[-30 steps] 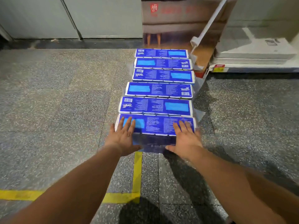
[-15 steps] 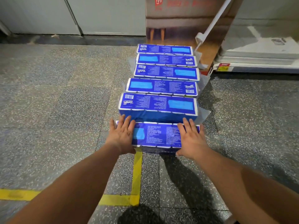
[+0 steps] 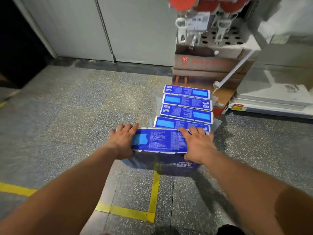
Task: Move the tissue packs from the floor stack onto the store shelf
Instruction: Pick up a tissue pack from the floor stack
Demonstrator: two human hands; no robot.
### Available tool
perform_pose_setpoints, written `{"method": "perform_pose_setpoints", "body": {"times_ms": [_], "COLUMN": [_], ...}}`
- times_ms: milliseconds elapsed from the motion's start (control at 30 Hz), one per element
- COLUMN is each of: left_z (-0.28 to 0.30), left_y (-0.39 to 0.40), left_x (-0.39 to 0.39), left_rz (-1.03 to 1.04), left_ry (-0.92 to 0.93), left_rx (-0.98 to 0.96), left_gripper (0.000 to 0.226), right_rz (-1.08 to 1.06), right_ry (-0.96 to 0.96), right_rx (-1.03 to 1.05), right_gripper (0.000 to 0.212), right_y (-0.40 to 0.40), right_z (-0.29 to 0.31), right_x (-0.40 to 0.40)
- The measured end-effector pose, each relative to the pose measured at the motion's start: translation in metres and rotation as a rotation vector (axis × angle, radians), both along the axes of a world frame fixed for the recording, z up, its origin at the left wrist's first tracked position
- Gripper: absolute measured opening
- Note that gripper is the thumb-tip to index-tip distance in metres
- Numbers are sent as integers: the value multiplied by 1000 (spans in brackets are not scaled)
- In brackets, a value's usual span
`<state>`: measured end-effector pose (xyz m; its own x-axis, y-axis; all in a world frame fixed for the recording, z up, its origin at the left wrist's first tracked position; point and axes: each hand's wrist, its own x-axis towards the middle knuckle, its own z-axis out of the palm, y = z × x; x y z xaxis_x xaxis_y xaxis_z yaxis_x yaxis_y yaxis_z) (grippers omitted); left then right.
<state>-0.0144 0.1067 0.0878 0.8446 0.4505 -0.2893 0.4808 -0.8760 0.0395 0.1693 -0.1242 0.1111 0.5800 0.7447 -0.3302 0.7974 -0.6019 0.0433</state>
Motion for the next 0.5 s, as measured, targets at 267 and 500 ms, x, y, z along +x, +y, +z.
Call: {"method": "perform_pose_setpoints", "body": {"times_ms": [267, 500], "left_z": [315, 516], "left_y": [51, 67], "left_x": [-23, -45], "left_rz": [55, 89], "left_ry": [-153, -211], "left_rx": [131, 214], "left_gripper": [108, 109], "right_rz": [80, 127], "right_ry": [-103, -132], "right_rx": [173, 302], "right_gripper": [118, 115], "right_y": [61, 79], "right_z": [296, 483], "right_x": [-7, -17]}}
